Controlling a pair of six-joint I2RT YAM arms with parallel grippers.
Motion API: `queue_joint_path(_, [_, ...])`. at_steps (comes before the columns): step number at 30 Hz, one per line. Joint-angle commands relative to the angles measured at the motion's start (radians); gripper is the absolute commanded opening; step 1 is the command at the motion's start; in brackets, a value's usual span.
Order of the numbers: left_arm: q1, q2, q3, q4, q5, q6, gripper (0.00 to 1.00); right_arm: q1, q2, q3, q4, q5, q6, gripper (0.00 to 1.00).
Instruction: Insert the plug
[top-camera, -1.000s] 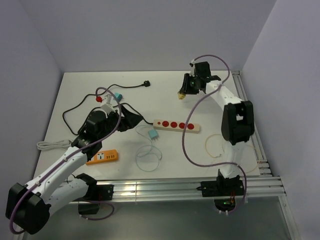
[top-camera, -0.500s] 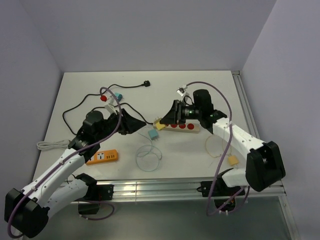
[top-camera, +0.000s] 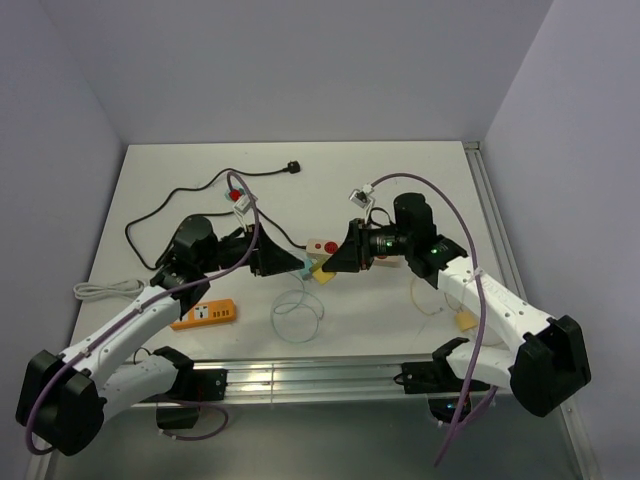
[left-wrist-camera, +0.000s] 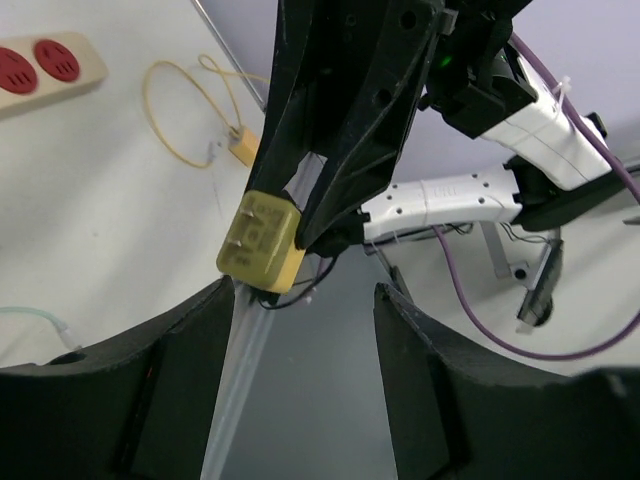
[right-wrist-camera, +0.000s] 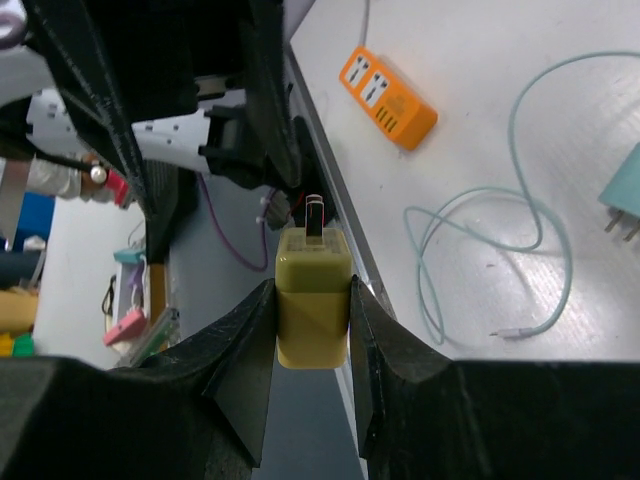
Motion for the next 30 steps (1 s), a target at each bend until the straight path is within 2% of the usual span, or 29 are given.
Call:
queue_joint_path(1, [-0.004, 0.04, -0.033, 0.185, 0.142, -0.085, 0.64, 0.034, -0.037, -0.006, 0.011, -0.043, -0.046, 0.0])
queue_joint_path(3, [-0.008, 0.056, -0.045, 0.229, 0.148, -0.108, 0.64, 0.039, -0.047, -0.013, 0.023, -0.059, -0.035, 0.0])
queue_joint_path(13, [-0.054, 0.086, -0.01, 0.185, 0.108, -0.068, 0.65, 0.053, -0.047, -0.012, 0.083, -0.08, -0.008, 0.0])
queue_joint_path(17, [-0.083, 0.118, -0.004, 0.214, 0.107, -0.086, 0.62, 0.056, -0.042, -0.012, 0.126, -0.085, 0.015, 0.0])
queue_joint_path(23, [-0.094, 0.144, -0.021, 0.297, 0.114, -0.135, 0.52, 0.059, -0.039, -0.022, 0.152, -0.105, 0.026, 0.0])
queue_joint_path(26, [-0.096, 0.155, -0.03, 0.34, 0.125, -0.172, 0.45, 0.063, -0.036, -0.022, 0.139, -0.109, 0.014, 0.0])
queue_joint_path(29, [-0.094, 0.161, -0.034, 0.364, 0.127, -0.188, 0.22, 0.066, -0.036, -0.016, 0.102, -0.099, -0.009, 0.01])
queue_joint_path(30, [-0.094, 0.161, -0.034, 0.358, 0.124, -0.188, 0.09, 0.065, -0.034, -0.01, 0.09, -0.095, -0.026, 0.04])
